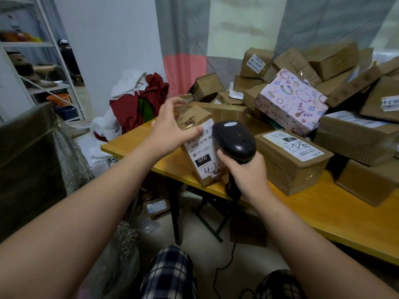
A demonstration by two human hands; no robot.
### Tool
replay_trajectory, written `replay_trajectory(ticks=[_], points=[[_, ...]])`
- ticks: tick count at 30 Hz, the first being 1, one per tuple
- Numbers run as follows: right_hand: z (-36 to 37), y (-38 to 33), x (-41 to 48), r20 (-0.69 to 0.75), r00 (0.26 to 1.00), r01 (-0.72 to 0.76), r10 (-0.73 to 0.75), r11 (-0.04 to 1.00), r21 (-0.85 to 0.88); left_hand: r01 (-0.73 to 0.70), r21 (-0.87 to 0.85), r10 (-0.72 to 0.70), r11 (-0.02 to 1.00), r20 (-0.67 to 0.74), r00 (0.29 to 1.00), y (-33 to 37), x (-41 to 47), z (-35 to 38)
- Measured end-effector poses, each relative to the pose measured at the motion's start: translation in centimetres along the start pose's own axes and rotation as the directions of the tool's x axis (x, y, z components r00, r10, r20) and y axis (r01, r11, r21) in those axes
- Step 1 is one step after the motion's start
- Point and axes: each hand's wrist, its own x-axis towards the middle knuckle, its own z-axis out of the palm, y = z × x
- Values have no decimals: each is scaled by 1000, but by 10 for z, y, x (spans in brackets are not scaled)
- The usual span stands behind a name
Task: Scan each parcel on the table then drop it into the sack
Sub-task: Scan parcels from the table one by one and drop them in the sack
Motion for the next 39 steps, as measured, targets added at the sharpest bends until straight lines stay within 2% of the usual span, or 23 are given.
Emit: replay_trajectory(ticks=[3, 5, 8, 9, 11, 14, 20, 28, 39], points=[[-10, -14, 5, -55, 998, -5, 1, 998, -67, -77, 134, 54, 988, 163, 985, 14, 14, 12], [-22, -13, 0, -87, 996, -33, 19, 987, -157, -76, 81, 59, 994, 199, 978, 13, 15, 22], [-37, -5, -15, -112, 994, -43, 21, 979, -200, -10, -55, 21, 998, 208, 978, 2, 3, 36], [-41, -3, -19, -113, 993, -45, 23, 979, -197, -19, -52, 29, 998, 208, 978, 0, -2, 40], [-44, 0, -28, -115, 993, -48, 26, 980, -196, -19, -61, 29, 998, 164, 986, -3, -12, 45], [-43, 6, -37, -114, 993, -46, 21, 973, -224, 62, -138, -52, 988, 78, 996, -13, -25, 56], [-41, 6, -47, -102, 995, -3, -24, 967, -253, 210, -233, -178, 949, 152, 972, -31, -48, 76], [-42, 2, -49, -98, 995, -1, -26, 963, -270, 223, -227, -198, 948, 128, 972, -30, -41, 74], [-39, 0, -54, -49, 992, 97, -112, 966, -238, 231, -237, -202, 944, 140, 969, -32, -39, 74]])
